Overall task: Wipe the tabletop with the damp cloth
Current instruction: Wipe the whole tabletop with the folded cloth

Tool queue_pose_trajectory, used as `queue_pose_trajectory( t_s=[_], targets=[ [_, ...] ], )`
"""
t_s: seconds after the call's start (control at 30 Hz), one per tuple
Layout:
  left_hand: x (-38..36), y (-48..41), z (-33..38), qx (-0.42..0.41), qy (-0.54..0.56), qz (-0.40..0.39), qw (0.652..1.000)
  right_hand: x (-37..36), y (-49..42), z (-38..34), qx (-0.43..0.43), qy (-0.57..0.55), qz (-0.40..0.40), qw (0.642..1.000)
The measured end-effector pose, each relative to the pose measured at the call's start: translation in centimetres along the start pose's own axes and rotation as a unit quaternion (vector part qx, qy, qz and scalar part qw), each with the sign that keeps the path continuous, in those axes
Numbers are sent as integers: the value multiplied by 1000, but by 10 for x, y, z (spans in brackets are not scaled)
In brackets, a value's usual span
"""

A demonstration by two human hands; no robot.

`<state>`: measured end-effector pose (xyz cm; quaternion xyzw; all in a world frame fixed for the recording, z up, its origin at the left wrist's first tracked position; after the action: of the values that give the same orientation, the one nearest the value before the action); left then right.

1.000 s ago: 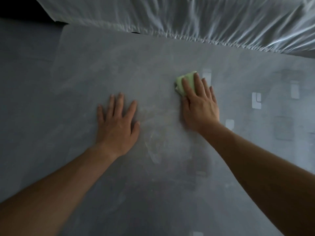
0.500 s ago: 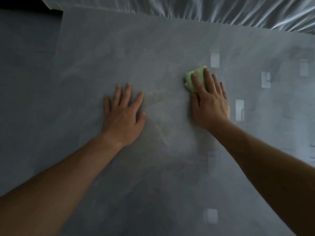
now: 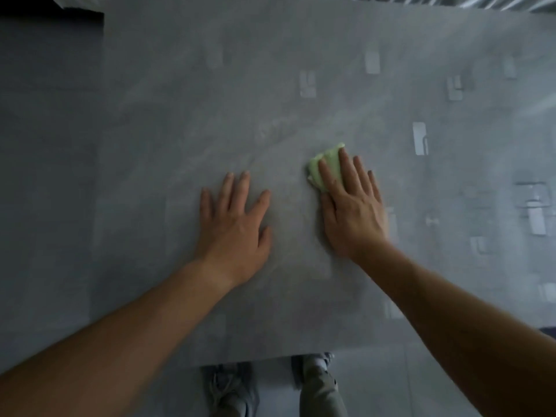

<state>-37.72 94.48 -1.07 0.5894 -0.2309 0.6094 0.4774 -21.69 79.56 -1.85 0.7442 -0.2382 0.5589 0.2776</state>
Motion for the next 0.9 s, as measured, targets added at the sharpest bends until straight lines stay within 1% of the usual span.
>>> queue_pose_trajectory(
  t_s=[0.1, 0.13, 0.17, 0.2, 0.23, 0.3, 0.33, 0.37, 0.4, 0.47, 0.53, 0.57, 0.6, 0.63, 0.73, 0.8, 0.83, 0.87, 0.9],
  targets=[
    [-1, 0, -2, -5, 3, -9, 1000, -9, 50, -7, 152, 27, -27, 988],
    [-1, 0, -3, -8, 3, -10, 1000, -8, 53, 0, 176, 33, -38, 983],
    [0, 0, -4, -11, 2, -12, 1000, -7, 49, 8, 179, 41, -40, 982],
    [0, -1, -4, -13, 2, -13, 1000, -6, 40, 14, 157, 43, -34, 986],
    [0, -1, -5, -14, 4, -16, 1000, -4, 28, 19, 114, 37, -19, 993],
    [-2, 0, -6, -19, 11, -19, 1000, 0, 7, 19, -2, 5, 3, 1000],
    [-3, 0, -7, -23, 15, -17, 999, -1, 3, 13, -45, -10, 9, 999],
    [-4, 1, -8, -27, 22, -13, 999, -3, 5, 5, -59, -15, 11, 998],
    [-6, 3, -9, -29, 33, -7, 999, -6, 15, -4, -43, -13, 9, 999],
    [-8, 13, -8, -24, 56, 15, 998, -14, 51, -17, 57, 6, -5, 998],
    [-10, 30, -4, -14, 60, 45, 997, -21, 91, -11, 151, 34, -36, 987],
    [-13, 40, -2, -9, 56, 51, 997, -20, 103, 0, 170, 43, -48, 983],
    [-17, 50, 0, -2, 50, 50, 998, -18, 108, 15, 166, 45, -51, 984],
    [-21, 60, 1, 6, 44, 48, 998, -15, 109, 30, 138, 42, -43, 989],
    [-32, 83, 2, 22, 34, 48, 998, -3, 108, 60, -2, 11, -13, 1000],
    [-37, 90, 4, 27, 35, 46, 998, -6, 113, 50, -56, -2, -3, 998],
    [-38, 92, 5, 29, 34, 44, 998, -10, 120, 37, -53, -4, 0, 999],
    [-37, 92, 5, 32, 33, 40, 998, -15, 129, 21, -25, -1, -5, 1000],
    [-36, 91, 5, 35, 29, 37, 998, -21, 140, 6, 22, 7, -14, 1000]
  ],
)
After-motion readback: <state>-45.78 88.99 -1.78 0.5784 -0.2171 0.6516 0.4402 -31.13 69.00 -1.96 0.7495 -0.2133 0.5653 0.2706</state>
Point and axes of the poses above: each hand's wrist, its own y-axis away from the middle knuckle, its own x-axis out of the back of the hand, z = x × y, the point moved 1 cm from there along -y, towards the middle knuckle, and after that the axes turned 1 degree about -z, right-handed, at the moved point
